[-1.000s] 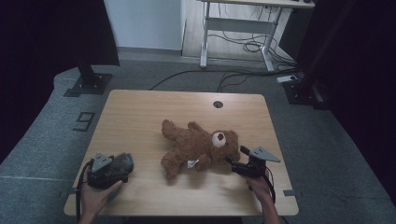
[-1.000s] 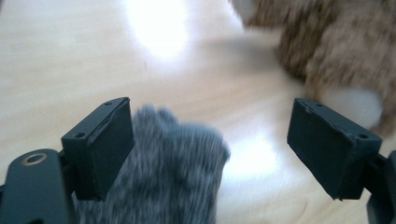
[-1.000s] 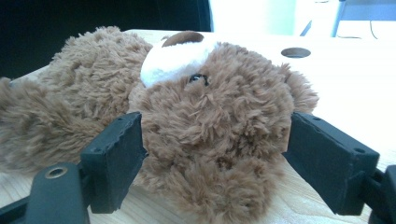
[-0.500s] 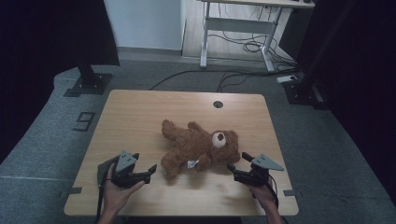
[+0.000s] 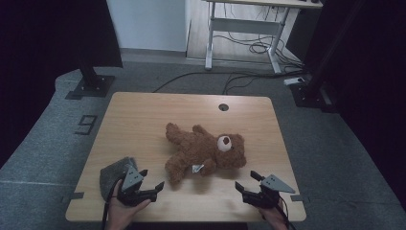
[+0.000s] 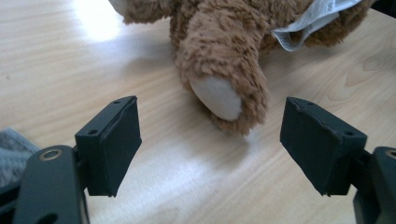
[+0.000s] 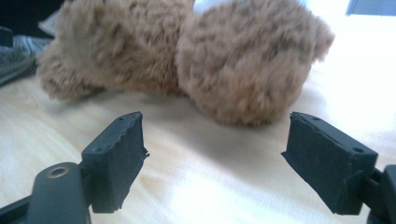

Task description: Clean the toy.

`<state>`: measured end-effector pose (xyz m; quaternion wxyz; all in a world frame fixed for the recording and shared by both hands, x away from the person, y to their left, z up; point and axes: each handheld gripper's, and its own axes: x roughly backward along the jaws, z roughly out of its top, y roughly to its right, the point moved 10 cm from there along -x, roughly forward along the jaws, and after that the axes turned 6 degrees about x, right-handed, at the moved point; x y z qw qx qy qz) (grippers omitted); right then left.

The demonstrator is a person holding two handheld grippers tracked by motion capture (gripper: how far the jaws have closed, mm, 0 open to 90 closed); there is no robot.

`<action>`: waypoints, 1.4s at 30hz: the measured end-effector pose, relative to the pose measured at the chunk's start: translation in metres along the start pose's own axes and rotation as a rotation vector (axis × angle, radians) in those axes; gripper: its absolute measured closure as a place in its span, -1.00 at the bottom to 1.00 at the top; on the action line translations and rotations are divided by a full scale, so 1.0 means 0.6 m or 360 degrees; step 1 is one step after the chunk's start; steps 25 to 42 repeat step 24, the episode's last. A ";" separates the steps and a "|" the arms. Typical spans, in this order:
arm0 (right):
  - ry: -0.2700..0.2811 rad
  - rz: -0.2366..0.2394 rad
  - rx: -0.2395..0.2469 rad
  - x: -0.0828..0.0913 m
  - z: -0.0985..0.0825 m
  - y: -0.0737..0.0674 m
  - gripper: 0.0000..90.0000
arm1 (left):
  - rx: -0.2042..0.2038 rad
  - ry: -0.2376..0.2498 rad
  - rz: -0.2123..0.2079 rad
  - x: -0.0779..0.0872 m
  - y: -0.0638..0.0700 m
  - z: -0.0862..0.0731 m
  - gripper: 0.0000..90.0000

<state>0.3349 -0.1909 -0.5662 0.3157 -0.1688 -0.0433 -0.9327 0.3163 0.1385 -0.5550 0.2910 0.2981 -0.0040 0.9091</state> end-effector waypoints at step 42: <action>-0.0165 0.0021 0.0010 -0.001 -0.053 -0.022 -0.48 | -0.0044 -0.0046 -0.0068 0.009 0.021 -0.022 -0.54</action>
